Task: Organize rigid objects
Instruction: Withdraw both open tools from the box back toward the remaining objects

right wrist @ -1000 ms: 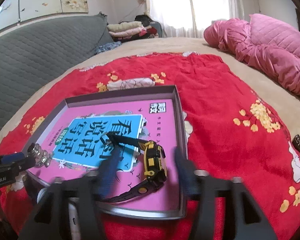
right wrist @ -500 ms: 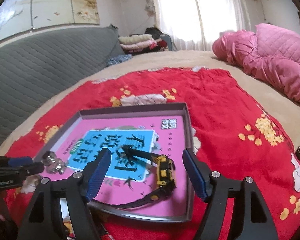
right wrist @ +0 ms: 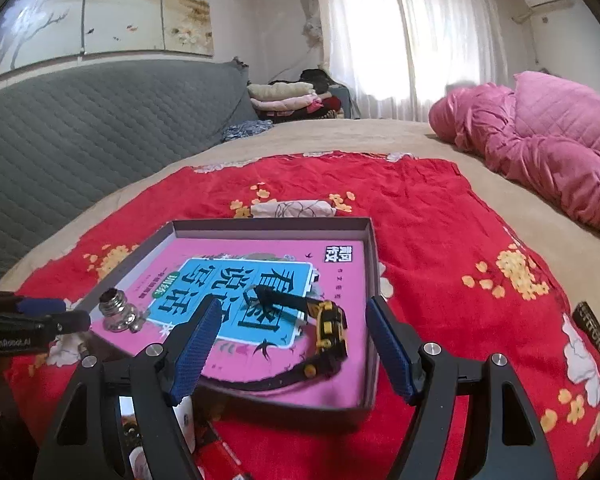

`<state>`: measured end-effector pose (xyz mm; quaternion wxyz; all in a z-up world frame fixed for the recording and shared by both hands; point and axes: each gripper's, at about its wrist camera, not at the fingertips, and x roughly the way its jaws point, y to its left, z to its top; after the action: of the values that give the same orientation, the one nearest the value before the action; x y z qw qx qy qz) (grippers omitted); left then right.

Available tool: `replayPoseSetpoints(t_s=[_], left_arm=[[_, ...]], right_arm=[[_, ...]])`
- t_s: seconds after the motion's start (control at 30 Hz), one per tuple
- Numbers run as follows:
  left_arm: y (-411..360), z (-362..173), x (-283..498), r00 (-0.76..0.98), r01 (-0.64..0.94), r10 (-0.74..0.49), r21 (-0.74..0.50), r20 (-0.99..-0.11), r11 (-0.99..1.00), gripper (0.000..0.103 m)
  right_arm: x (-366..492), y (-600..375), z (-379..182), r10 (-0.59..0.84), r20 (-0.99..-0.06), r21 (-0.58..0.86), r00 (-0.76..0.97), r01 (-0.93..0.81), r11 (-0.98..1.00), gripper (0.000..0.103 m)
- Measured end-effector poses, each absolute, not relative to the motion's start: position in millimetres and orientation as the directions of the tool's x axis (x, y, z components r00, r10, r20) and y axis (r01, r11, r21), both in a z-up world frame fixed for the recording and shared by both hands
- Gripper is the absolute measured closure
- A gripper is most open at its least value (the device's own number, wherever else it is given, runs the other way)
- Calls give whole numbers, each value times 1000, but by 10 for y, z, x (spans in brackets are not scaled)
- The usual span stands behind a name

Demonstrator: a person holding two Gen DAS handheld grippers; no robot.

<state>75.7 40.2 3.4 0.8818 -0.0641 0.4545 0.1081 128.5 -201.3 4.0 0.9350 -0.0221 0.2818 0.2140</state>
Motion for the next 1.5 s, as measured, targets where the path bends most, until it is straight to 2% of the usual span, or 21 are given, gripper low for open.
replayPoseSetpoints(t_s=[0.9, 1.5], left_arm=[[513, 19, 572, 567, -238, 67, -85, -821, 968, 50], [638, 50, 461, 554, -271, 65, -105, -830, 957, 50]], right_arm=[[793, -2098, 202, 326, -517, 36, 792, -360, 932, 27], [524, -2056, 248, 334, -570, 23, 751, -392, 920, 27]])
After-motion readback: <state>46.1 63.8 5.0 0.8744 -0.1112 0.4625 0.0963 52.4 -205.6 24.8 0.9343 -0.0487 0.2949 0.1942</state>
